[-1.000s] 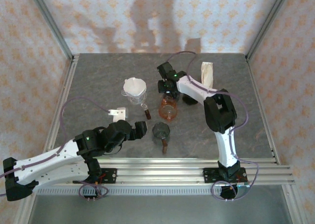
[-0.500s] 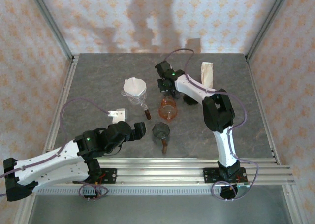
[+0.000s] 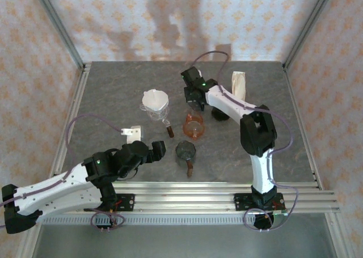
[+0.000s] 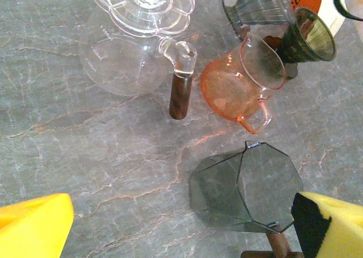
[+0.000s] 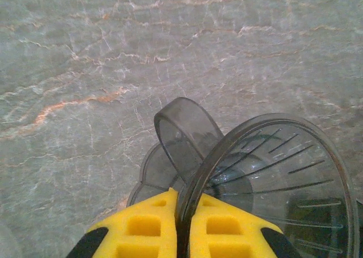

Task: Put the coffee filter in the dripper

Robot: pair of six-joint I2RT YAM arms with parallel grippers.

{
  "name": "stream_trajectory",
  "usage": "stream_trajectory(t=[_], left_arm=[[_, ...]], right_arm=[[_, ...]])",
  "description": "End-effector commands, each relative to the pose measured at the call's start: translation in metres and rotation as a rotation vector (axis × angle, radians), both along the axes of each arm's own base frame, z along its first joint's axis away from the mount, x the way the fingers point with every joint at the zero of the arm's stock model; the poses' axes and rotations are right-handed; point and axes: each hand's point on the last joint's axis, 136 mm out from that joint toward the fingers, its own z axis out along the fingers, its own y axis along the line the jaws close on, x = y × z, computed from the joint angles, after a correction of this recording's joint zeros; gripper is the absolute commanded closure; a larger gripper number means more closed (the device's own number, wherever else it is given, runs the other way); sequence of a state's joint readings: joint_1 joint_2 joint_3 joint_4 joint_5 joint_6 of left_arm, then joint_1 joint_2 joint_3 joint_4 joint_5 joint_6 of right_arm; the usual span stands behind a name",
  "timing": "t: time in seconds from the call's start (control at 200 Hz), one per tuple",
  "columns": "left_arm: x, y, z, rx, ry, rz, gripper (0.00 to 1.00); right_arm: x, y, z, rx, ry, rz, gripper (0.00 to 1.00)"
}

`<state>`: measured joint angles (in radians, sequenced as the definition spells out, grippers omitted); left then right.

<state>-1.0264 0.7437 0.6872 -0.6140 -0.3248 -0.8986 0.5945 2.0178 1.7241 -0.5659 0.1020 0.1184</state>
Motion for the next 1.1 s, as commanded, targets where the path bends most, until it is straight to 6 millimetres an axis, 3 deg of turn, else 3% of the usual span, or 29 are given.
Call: stream_trajectory(t=[0.0,0.265,0.515,0.661,0.846,1.096], left_arm=[[0.0,0.014,-0.005,0.032,-0.01,0.049,0.0],[-0.001,0.018,-0.003,0.025,-0.019,0.057,0.0],[-0.002,0.023,0.001,0.014,-0.038,0.064,0.0],[-0.004,0.03,0.001,0.009,-0.045,0.078,0.0],[-0.006,0.038,0.001,-0.002,-0.058,0.096,0.0],[-0.009,0.047,0.003,-0.003,-0.068,0.11,0.0]], right_arm=[[-0.002,-0.014,0.07,0.051,-0.148,-0.037,1.0],[-0.054,-0.032,0.107,0.116,-0.159,-0.013,1.0],[-0.142,-0.041,0.126,0.157,-0.144,0.092,1.0],[-0.197,-0.033,0.132,0.153,-0.108,0.224,1.0],[-0.252,-0.004,0.117,0.097,0.007,0.42,1.0],[-0.272,0.03,0.084,-0.053,0.103,0.539,1.0]])
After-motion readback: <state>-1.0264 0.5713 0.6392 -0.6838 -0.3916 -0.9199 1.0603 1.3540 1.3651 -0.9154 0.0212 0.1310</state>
